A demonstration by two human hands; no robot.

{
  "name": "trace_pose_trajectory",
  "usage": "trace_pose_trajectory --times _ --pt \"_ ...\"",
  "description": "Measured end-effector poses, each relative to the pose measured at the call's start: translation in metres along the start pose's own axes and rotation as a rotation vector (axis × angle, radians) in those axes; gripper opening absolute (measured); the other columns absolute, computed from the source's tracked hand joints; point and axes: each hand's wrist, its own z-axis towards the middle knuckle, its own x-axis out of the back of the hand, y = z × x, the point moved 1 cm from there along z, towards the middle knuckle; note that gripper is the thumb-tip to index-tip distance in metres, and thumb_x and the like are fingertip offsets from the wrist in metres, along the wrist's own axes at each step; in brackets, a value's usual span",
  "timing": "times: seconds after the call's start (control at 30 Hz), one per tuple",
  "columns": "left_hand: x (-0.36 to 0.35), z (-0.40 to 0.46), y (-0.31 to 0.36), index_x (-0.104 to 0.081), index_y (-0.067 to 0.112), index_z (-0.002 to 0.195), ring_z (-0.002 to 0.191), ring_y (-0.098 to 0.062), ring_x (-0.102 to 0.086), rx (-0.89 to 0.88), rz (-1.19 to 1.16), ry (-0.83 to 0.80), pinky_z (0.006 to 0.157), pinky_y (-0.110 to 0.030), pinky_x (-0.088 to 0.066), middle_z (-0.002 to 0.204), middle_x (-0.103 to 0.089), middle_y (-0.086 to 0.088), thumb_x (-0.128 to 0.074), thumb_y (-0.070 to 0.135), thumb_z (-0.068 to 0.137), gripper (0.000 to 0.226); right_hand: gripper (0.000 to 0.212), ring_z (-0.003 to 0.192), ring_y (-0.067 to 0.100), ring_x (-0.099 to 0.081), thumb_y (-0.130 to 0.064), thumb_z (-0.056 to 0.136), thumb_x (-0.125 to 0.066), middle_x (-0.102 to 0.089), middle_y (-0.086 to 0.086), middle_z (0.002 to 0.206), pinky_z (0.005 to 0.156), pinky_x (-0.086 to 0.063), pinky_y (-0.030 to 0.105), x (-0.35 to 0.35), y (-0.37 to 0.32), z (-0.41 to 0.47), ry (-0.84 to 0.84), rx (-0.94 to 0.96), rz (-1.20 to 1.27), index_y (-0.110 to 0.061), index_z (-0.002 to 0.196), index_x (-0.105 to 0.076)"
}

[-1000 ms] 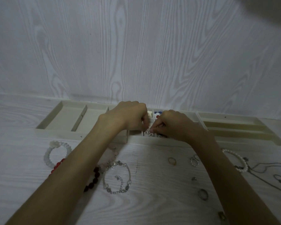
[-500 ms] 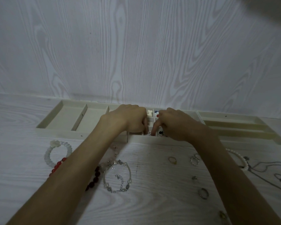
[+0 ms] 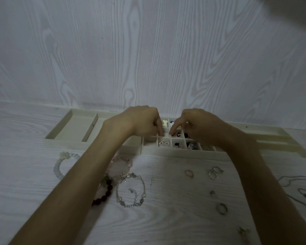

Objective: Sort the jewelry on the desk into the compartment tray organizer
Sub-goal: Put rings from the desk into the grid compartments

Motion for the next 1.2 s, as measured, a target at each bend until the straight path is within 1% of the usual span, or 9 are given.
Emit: trace_pose_trajectory --times 0.1,0.23,0.5,0.63,0.73,0.83,1.0,1.1,1.2 --pt "0.015 -0.02 -0.007 -0.071 0.038 0.097 0.067 -0.001 -0.049 0.035 -0.036 0.156 0.068 -0.025 -0.038 0.077 -0.053 0.021 -0.055 0.028 0.091 0.021 0.032 0.067 -0.002 -0.047 -0.011 0.093 -0.049 -0.044 -0.024 0.076 0.059 -0.033 0.016 0.017 0.001 -0.018 0.075 -0.014 0.084 -0.032 0.094 -0.072" --pt "0.017 -0.061 -0.02 -0.067 0.041 0.101 0.078 -0.006 -0.054 0.126 0.004 0.263 0.064 -0.024 -0.036 0.09 -0.059 0.017 -0.053 0.033 0.092 0.018 0.028 0.071 0.013 -0.062 -0.015 0.094 -0.05 -0.057 -0.017 0.088 0.063 -0.045 0.022 0.024 -0.012 -0.043 0.046 -0.025 0.124 -0.033 0.095 -0.071" --pt "-0.035 -0.122 -0.015 -0.069 0.04 0.094 0.076 0.004 -0.054 0.229 -0.284 0.537 0.06 -0.023 -0.037 0.081 -0.057 0.024 -0.058 0.026 0.089 0.019 0.026 0.073 -0.002 -0.055 -0.016 0.092 -0.054 -0.066 -0.014 0.085 0.063 -0.04 0.017 0.031 -0.018 -0.091 0.02 -0.139 0.162 -0.034 0.092 -0.072" --pt "-0.048 -0.139 -0.021 -0.07 0.039 0.093 0.079 0.005 -0.057 0.235 -0.397 0.495 0.061 -0.022 -0.042 0.085 -0.063 0.022 -0.059 0.023 0.088 0.02 0.028 0.071 -0.004 -0.055 -0.015 0.091 -0.054 -0.062 -0.018 0.08 0.06 -0.04 0.016 0.029 -0.019 -0.109 0.03 -0.153 0.157 -0.037 0.092 -0.071" --pt "-0.047 -0.152 -0.036 -0.067 0.044 0.091 0.08 0.008 -0.056 0.271 -0.347 0.385 0.059 -0.02 -0.037 0.084 -0.062 0.027 -0.058 0.029 0.089 0.018 0.026 0.074 -0.004 -0.056 -0.016 0.092 -0.054 -0.065 -0.014 0.089 0.061 -0.041 0.016 0.017 -0.022 -0.119 -0.011 -0.129 0.151 -0.035 0.096 -0.071" --pt "-0.038 -0.166 -0.054 -0.062 0.05 0.087 0.092 -0.001 -0.058 0.311 -0.299 0.277 0.07 -0.027 -0.041 0.097 -0.063 0.024 -0.055 0.027 0.092 0.025 0.027 0.079 -0.002 -0.057 -0.015 0.092 -0.051 -0.067 -0.01 0.096 0.07 -0.046 0.022 0.005 -0.021 -0.126 -0.047 -0.131 0.159 -0.034 0.101 -0.069" --pt "-0.023 -0.187 -0.068 -0.059 0.053 0.088 0.095 0.0 -0.058 0.309 -0.239 0.275 0.074 -0.029 -0.041 0.096 -0.059 0.03 -0.054 0.028 0.093 0.026 0.029 0.087 0.003 -0.058 -0.017 0.095 -0.048 -0.066 -0.008 0.109 0.074 -0.044 0.02 -0.007 -0.009 -0.137 -0.037 -0.149 0.144 -0.033 0.114 -0.064" --pt "-0.023 -0.182 -0.052 -0.063 0.05 0.092 0.092 0.003 -0.058 0.261 -0.246 0.295 0.069 -0.025 -0.042 0.094 -0.06 0.03 -0.055 0.027 0.092 0.024 0.04 0.091 0.003 -0.055 -0.023 0.099 -0.04 -0.054 -0.017 0.12 0.071 -0.038 0.018 -0.011 -0.007 -0.145 0.08 -0.136 0.202 -0.036 0.136 -0.042" --pt "-0.033 -0.164 -0.015 -0.067 0.044 0.096 0.086 0.004 -0.056 0.166 -0.26 0.301 0.063 -0.016 -0.038 0.083 -0.055 0.033 -0.057 0.028 0.091 0.02 0.044 0.097 0.006 -0.055 -0.02 0.098 -0.039 -0.052 -0.019 0.119 0.078 -0.042 0.022 -0.007 -0.011 -0.148 0.181 -0.095 0.265 -0.039 0.139 -0.038"
